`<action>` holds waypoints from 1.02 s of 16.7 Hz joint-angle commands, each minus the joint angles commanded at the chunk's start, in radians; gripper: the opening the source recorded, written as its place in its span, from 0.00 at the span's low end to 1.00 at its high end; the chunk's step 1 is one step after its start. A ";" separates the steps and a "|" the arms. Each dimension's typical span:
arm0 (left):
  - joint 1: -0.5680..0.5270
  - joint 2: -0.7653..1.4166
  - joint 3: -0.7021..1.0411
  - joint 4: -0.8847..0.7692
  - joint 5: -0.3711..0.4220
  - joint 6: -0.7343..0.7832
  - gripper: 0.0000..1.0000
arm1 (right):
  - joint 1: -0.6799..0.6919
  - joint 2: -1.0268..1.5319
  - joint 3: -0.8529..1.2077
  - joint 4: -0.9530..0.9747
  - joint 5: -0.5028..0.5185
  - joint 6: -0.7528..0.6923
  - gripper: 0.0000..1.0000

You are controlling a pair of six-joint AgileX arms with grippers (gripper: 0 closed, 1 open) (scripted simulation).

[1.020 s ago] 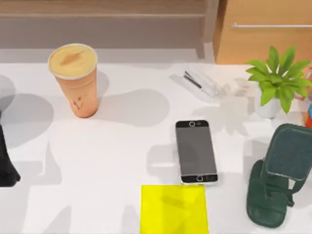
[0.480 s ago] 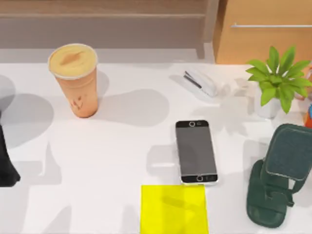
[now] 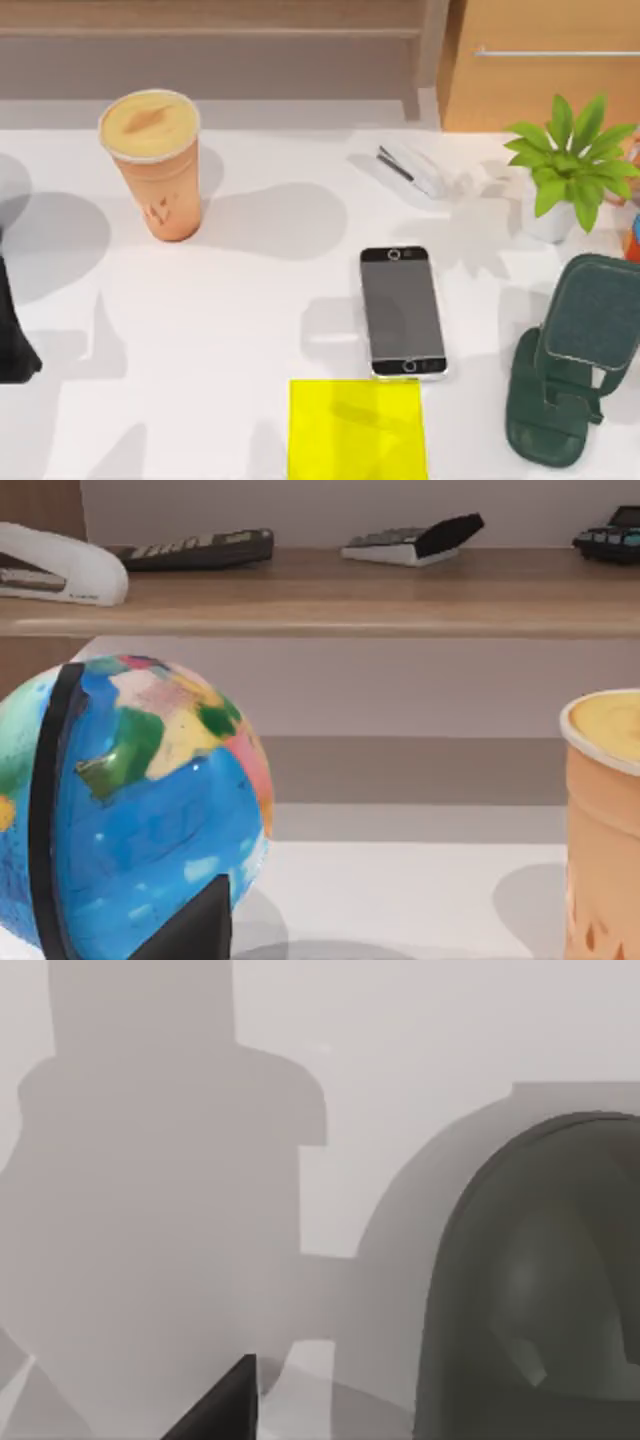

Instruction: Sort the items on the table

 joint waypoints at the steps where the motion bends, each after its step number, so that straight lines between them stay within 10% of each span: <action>1: 0.000 0.000 0.000 0.000 0.000 0.000 1.00 | 0.000 0.000 0.000 0.000 0.000 0.000 0.17; 4: 0.000 0.000 0.000 0.000 0.000 0.000 1.00 | 0.000 0.000 0.000 0.000 0.000 0.000 0.00; 17: 0.000 0.000 0.000 0.000 0.000 0.000 1.00 | 0.004 -0.073 0.077 -0.123 -0.011 0.006 0.00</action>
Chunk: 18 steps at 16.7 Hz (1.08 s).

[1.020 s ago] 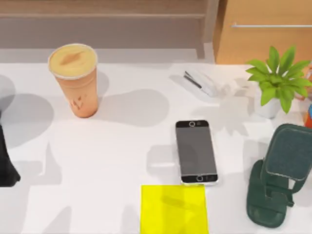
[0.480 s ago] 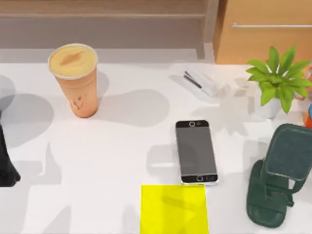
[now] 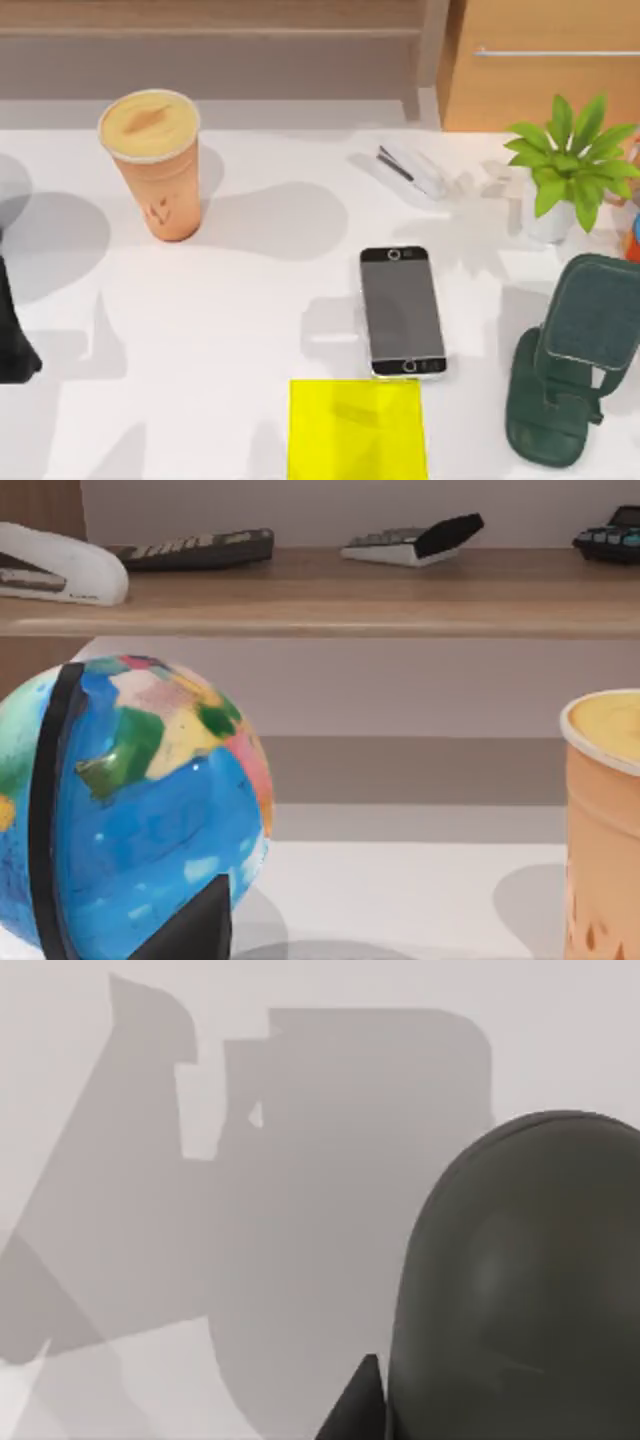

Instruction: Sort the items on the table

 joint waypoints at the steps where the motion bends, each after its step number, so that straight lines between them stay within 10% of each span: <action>1: 0.000 0.000 0.000 0.000 0.000 0.000 1.00 | -0.001 -0.017 0.030 -0.050 0.000 -0.001 0.00; 18: 0.000 0.000 0.000 0.000 0.000 0.000 1.00 | 0.203 -0.113 0.357 -0.218 -0.094 -0.209 0.00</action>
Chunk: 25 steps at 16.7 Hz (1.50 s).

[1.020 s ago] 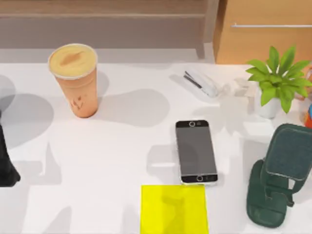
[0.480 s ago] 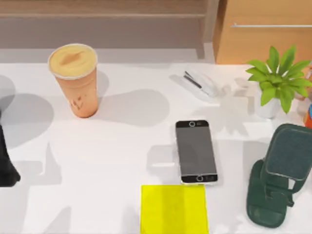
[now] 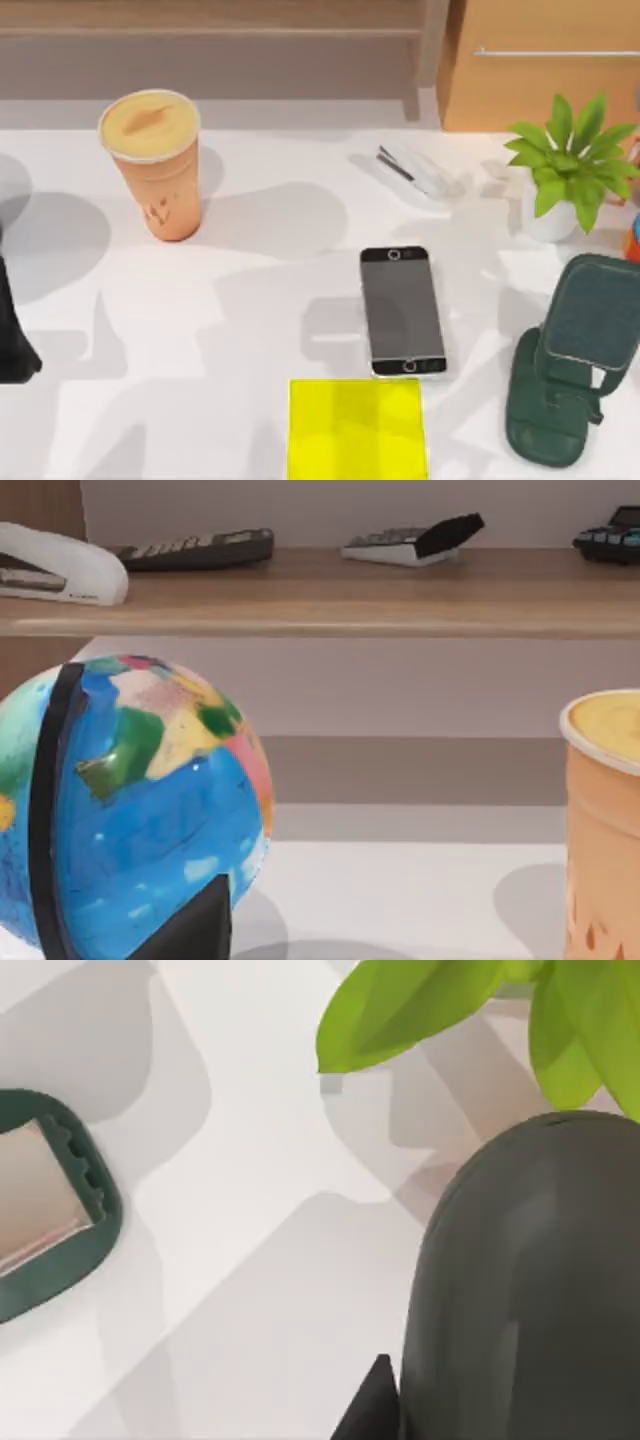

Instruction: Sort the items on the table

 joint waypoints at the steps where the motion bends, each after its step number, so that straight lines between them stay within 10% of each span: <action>1: 0.000 0.000 0.000 0.000 0.000 0.000 1.00 | 0.064 0.004 0.041 0.017 -0.020 -0.069 0.00; 14: 0.000 0.000 0.000 0.000 0.000 0.000 1.00 | 0.848 0.292 0.078 0.099 0.020 -1.215 0.00; 25: 0.000 0.000 0.000 0.000 0.000 0.000 1.00 | 0.925 0.371 -0.015 0.104 0.091 -1.363 0.00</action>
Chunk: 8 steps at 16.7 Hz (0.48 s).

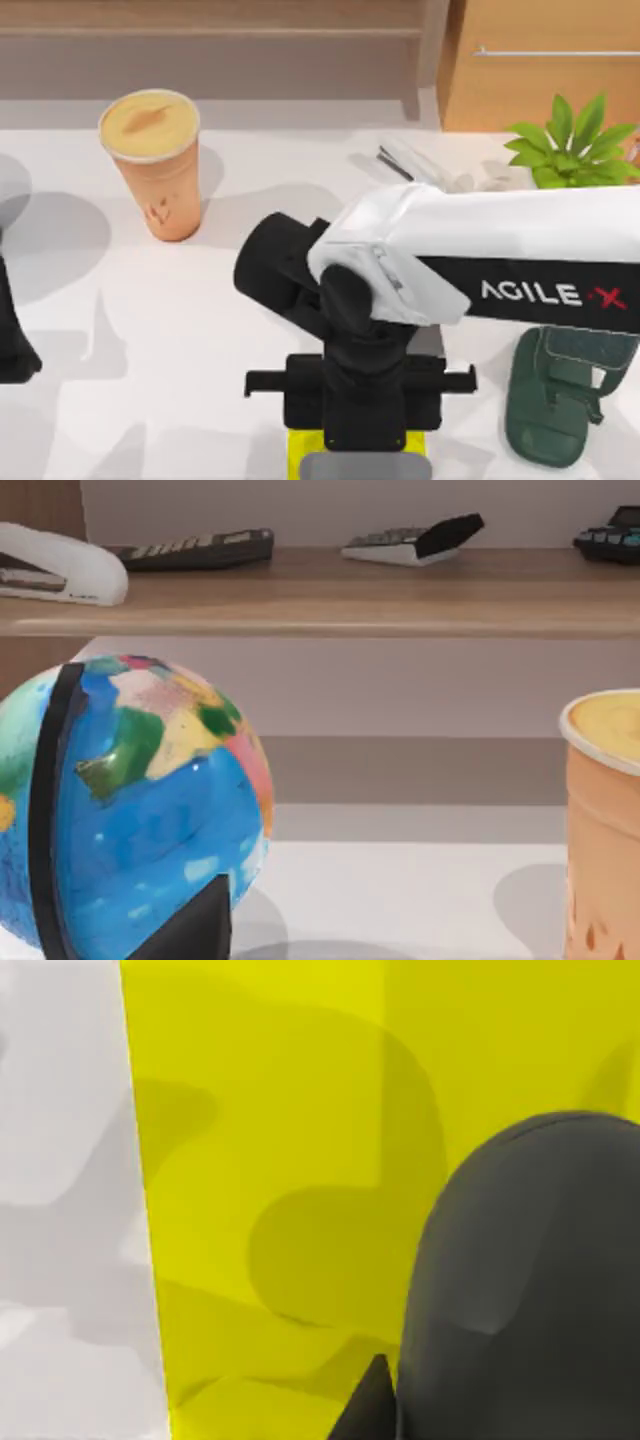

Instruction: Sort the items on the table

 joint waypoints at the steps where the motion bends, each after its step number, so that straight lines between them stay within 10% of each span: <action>1: 0.000 0.000 0.000 0.000 0.000 0.000 1.00 | 0.001 0.003 -0.005 0.007 0.000 -0.001 0.00; 6: 0.000 0.000 0.000 0.000 0.000 0.000 1.00 | 0.003 0.012 -0.015 0.024 0.001 -0.002 0.00; 8: 0.000 0.000 0.000 0.000 0.000 0.000 1.00 | 0.003 0.012 -0.015 0.024 0.001 -0.002 0.15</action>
